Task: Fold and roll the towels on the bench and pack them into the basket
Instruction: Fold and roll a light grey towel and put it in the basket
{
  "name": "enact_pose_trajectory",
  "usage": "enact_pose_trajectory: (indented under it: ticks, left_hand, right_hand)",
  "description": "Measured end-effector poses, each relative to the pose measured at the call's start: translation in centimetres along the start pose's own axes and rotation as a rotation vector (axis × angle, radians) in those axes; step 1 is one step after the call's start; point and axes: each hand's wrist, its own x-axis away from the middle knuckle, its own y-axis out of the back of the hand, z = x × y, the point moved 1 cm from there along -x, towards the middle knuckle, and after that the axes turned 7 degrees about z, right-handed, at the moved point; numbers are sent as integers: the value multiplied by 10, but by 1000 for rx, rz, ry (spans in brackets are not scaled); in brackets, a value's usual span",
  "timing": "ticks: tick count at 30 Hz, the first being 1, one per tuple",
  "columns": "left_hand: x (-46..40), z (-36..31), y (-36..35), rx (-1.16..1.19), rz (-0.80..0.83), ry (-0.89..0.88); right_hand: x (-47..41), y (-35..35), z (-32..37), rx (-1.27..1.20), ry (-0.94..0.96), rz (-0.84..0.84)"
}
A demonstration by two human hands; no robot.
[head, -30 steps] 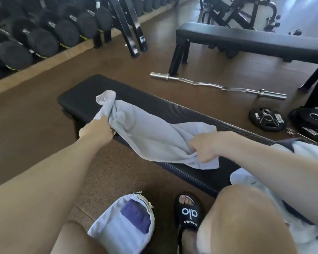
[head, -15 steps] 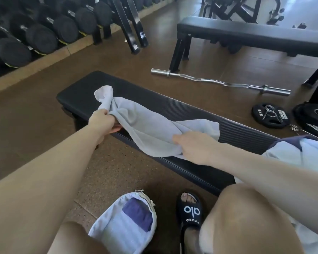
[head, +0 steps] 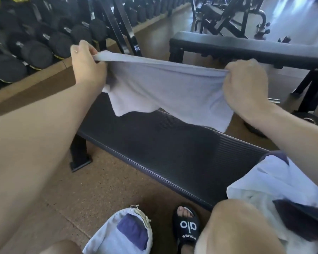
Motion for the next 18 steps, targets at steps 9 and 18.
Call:
enact_pose_trajectory:
  ticks: [9,18]
  left_hand:
    - [78,123,-11,-492,511,-32]
    - [120,179,-17,-566,745,167]
  right_hand:
    - [111,-33,75,122,273,1067]
    - [139,-59,116,227,456,1326]
